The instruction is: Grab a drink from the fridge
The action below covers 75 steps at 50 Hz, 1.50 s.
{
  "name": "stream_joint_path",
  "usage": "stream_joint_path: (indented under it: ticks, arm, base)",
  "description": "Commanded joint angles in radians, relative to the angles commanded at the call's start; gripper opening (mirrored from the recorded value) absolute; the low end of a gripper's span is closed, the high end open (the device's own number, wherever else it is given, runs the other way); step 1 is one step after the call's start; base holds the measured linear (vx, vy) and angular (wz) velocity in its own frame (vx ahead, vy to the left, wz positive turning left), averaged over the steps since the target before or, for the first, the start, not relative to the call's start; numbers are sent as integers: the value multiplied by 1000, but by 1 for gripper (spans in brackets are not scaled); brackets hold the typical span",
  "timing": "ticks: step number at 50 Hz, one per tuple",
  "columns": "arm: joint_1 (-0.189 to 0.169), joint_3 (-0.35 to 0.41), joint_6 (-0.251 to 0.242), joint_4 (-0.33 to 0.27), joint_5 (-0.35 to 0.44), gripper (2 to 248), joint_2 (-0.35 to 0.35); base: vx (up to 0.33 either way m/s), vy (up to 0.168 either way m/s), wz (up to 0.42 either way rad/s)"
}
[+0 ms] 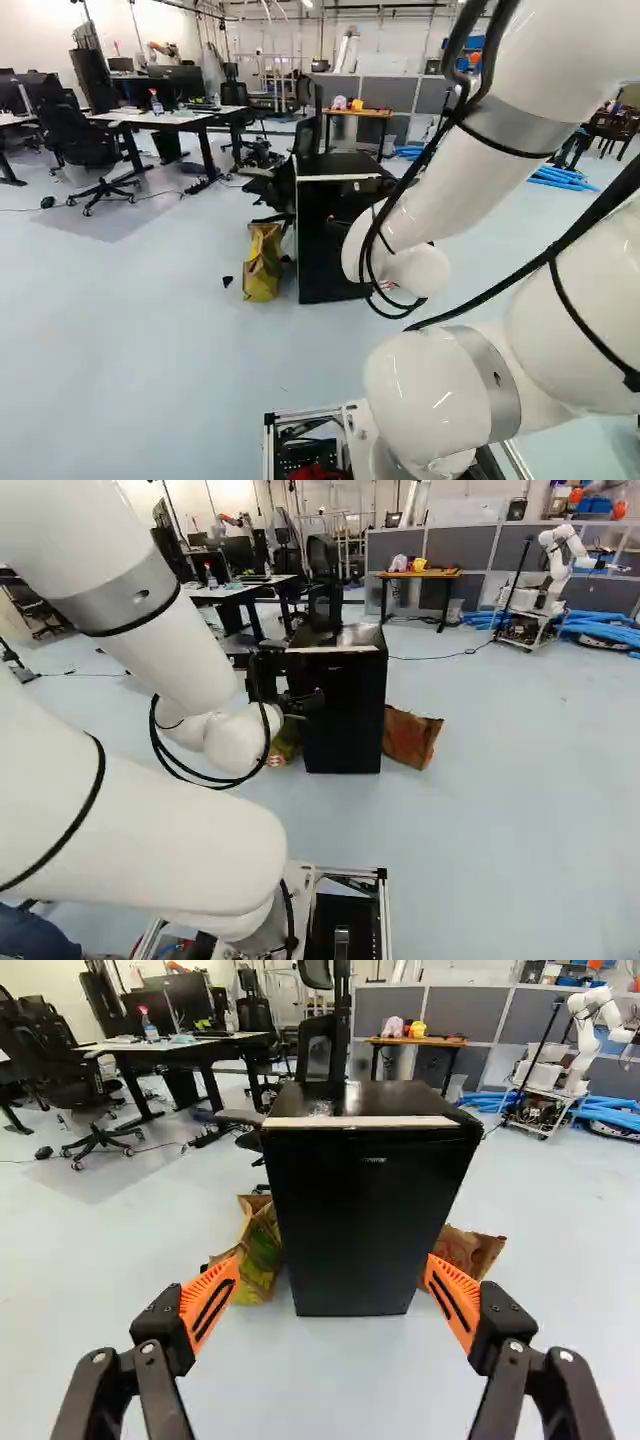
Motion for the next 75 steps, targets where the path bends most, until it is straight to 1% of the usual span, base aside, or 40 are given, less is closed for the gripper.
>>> stream_joint_path:
  ticks: [33, 75]
  arm:
    - [0, 0, 0, 0, 0, 247, 0]
    - [0, 0, 0, 0, 0, 247, 0]
  base:
    - [55, 6, -17]
    - [42, 32, -7]
